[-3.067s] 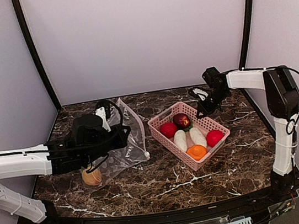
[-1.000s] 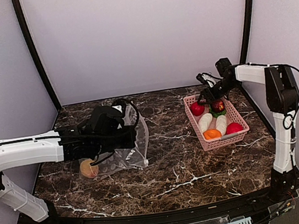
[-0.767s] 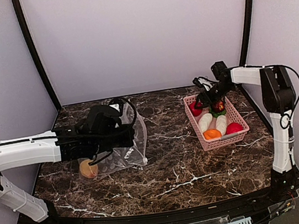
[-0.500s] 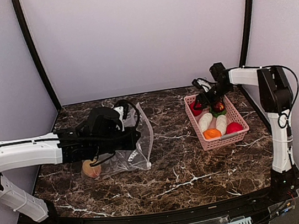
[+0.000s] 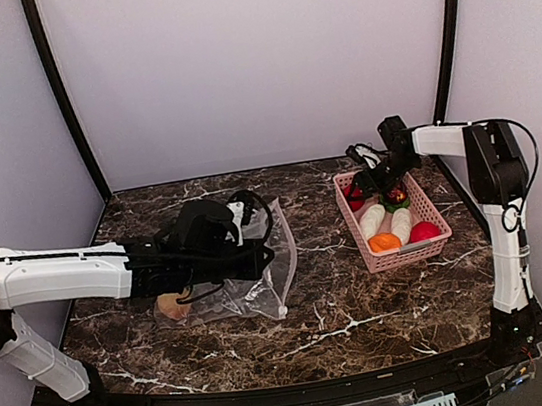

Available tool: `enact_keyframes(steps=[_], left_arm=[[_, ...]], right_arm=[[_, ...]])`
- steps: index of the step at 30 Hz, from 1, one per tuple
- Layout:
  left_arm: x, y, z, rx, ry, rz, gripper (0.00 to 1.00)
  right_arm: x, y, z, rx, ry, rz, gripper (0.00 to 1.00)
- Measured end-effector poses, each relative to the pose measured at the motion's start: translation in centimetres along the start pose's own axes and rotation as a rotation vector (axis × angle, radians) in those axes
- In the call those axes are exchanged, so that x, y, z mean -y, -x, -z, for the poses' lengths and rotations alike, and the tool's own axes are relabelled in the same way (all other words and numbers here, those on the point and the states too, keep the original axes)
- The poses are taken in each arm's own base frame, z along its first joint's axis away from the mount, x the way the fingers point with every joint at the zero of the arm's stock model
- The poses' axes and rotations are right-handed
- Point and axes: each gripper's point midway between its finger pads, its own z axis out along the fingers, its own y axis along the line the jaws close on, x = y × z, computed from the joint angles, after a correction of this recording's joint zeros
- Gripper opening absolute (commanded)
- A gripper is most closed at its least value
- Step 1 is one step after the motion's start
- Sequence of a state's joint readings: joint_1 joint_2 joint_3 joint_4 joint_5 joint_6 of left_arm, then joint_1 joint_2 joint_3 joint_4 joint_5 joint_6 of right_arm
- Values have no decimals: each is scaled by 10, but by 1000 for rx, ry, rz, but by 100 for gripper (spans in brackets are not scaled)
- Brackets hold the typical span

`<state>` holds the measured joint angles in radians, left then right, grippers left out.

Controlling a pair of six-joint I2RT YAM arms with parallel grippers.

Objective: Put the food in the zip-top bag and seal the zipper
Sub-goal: Pick up the fake fruit from the bin.

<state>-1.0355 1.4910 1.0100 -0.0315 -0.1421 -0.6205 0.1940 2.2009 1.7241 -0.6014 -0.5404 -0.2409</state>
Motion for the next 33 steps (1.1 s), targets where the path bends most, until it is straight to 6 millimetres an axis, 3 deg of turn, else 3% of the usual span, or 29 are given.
enact_keyframes(steps=[4,11,15,20,27,33], left_arm=[[4,-3,-3,-12,-11,-7,1],[11,1,-2,1,-31,-9,1],[11,2,-2,5,-29,-10,1],[10,5,-2,18,-20,-8,1],[18,15,-5,65,-52,29,1],[24,16,-22,86,-85,96,1]], right_arm=[[1,3,-1,11,-3,-9,65],[-1,0,5,20,-18,-14,59],[-12,-4,24,35,-32,-3,57],[-34,10,64,105,-53,49,57],[-85,16,109,194,53,101,57],[-166,11,133,213,308,176,58]])
